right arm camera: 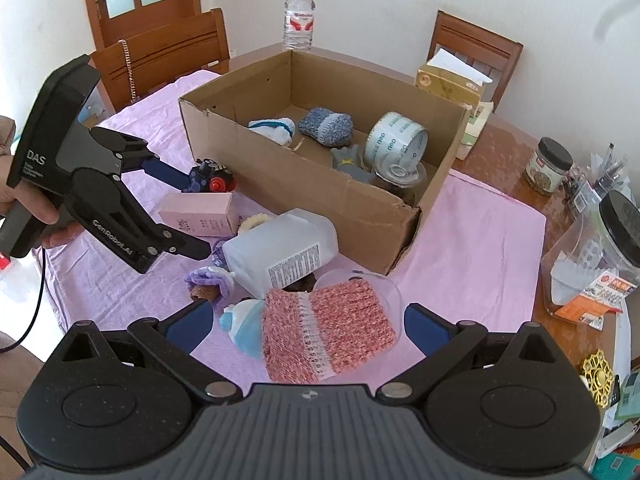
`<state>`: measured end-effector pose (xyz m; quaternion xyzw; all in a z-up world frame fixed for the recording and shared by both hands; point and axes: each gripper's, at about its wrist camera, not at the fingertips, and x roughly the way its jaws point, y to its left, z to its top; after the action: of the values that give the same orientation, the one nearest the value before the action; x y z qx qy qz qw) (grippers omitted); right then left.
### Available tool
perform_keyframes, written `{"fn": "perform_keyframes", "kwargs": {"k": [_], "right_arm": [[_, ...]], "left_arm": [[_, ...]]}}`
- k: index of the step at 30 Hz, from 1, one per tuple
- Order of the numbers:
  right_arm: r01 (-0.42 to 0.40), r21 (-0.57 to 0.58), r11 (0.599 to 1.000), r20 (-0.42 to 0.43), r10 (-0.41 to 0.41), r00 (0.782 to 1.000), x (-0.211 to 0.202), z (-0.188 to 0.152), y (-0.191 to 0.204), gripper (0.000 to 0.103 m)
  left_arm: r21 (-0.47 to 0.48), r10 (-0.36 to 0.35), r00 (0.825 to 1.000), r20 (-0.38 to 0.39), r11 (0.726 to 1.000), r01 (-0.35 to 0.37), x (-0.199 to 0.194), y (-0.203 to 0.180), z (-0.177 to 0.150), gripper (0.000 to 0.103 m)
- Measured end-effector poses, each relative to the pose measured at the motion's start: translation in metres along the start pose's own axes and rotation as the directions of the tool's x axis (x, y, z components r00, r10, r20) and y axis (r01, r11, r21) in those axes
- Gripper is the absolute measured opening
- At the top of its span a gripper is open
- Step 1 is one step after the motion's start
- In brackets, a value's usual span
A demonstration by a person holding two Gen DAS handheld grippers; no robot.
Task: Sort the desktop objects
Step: 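Move left tool toward pink flat box while right tool approaches pink knit sock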
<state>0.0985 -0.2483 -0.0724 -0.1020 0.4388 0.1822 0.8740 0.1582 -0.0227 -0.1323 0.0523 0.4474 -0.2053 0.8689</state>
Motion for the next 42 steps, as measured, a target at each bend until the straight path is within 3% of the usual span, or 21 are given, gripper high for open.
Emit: {"fn": "perform_keyframes", "kwargs": {"k": [12,21,32,42], "right_arm": [[-0.004,0.018,1.000,-0.018,0.004,1.000,0.004,0.000,-0.005,0.103],[-0.013,0.017,1.000,-0.025,0.013,1.000,0.008,0.001,-0.004,0.103],[-0.024,0.008,1.000,-0.031,0.024,0.999,0.013,0.003,-0.001,0.103],[-0.024,0.024,0.999,-0.028,0.024,0.999,0.015,0.004,-0.005,0.103]], "left_arm": [[-0.054,-0.118,0.992,-0.050,0.992,0.115,0.007,-0.004,-0.007,0.102],[-0.025,-0.162,0.983,-0.091,0.987,0.160,0.003,-0.015,-0.024,0.102],[0.006,-0.093,0.993,-0.071,0.996,0.094,0.002,-0.016,-0.032,0.102],[0.162,-0.087,0.996,-0.020,0.983,0.089,-0.002,-0.028,-0.013,0.102]]}}
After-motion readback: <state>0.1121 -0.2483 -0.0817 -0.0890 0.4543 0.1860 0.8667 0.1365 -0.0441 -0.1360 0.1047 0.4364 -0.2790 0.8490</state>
